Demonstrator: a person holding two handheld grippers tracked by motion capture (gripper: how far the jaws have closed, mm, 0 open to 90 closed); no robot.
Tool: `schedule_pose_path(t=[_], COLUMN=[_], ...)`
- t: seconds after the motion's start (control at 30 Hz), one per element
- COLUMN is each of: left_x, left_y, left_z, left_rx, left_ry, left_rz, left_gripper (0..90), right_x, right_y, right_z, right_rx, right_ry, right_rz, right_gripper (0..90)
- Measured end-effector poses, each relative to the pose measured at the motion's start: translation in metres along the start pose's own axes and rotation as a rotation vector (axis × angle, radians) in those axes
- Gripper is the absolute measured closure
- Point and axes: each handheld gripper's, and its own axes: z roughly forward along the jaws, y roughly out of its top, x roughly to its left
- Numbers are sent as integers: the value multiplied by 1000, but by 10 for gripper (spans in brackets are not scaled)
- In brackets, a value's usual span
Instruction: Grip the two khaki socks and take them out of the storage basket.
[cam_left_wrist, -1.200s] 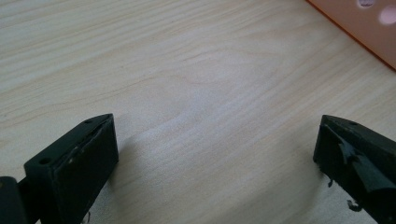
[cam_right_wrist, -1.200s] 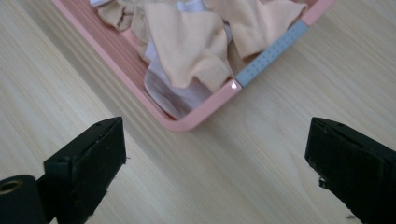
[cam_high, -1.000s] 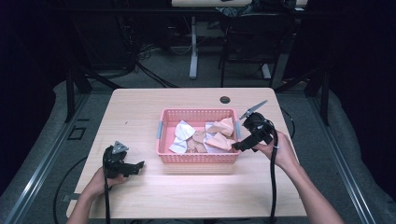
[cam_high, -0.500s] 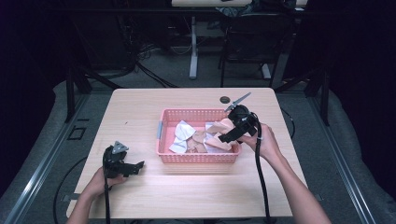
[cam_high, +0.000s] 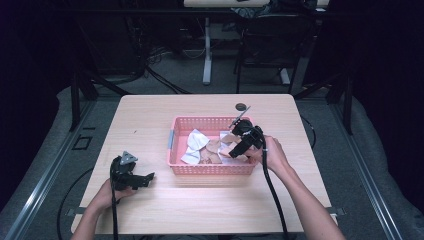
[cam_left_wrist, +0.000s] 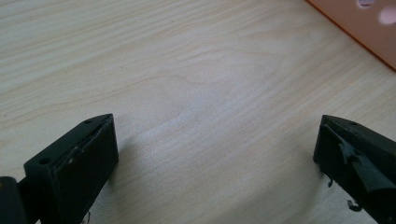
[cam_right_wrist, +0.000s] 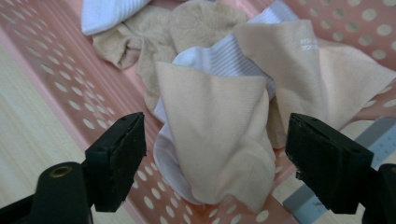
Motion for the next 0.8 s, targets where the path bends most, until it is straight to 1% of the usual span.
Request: schedule_pose_path(t=[0.03,0.07,0.1,0.13,0.17,0.23,0.27,0.3,0.37,0.4,0.43,0.47,0.5,0.53,0.57,0.6,0.63,0.67,0.73,0.77,0.8], left_x=[0,0,0,0,0,0,0,0,0,0,0,0,0,0,0,0,0,0,0,0,0], left_y=[0,0,0,0,0,0,0,0,0,0,0,0,0,0,0,0,0,0,0,0,0], left_z=[0,0,0,0,0,0,0,0,0,0,0,0,0,0,0,0,0,0,0,0,0], left_rx=[0,0,0,0,0,1,1,1,0,1,1,1,0,1,1,0,0,0,0,0,0], left_ry=[0,0,0,0,0,0,0,0,0,0,0,0,0,0,0,0,0,0,0,0,0], left_rz=[0,0,0,0,0,0,0,0,0,0,0,0,0,0,0,0,0,0,0,0,0], left_gripper=[0,0,0,0,0,0,0,0,0,0,0,0,0,0,0,0,0,0,0,0,0], right_x=[-1,-1,-2,-3,-3,-4,-3,-4,-4,-4,-5,-5,-5,-6,-8,-8,-8,-8,-9,-9,-10], right_y=[2,2,2,3,3,4,4,6,7,8,8,8,8,8,7,7,7,6,6,5,5], right_z=[2,2,5,13,16,19,22,25,27,30,35,35,37,37,37,38,38,39,39,40,39], right_rx=[19,19,24,43,50,58,61,71,71,79,100,100,102,111,108,102,102,106,109,100,104], right_ry=[-12,-12,-10,-5,1,1,1,-2,-3,-14,-18,-18,-23,-18,1,1,1,-3,10,14,18], right_rz=[-6,-6,5,16,24,22,39,35,41,48,61,61,69,67,75,80,80,77,81,79,74], right_gripper=[223,223,230,247,250,255,264,272,286,314,378,378,408,454,521,568,568,623,734,772,804])
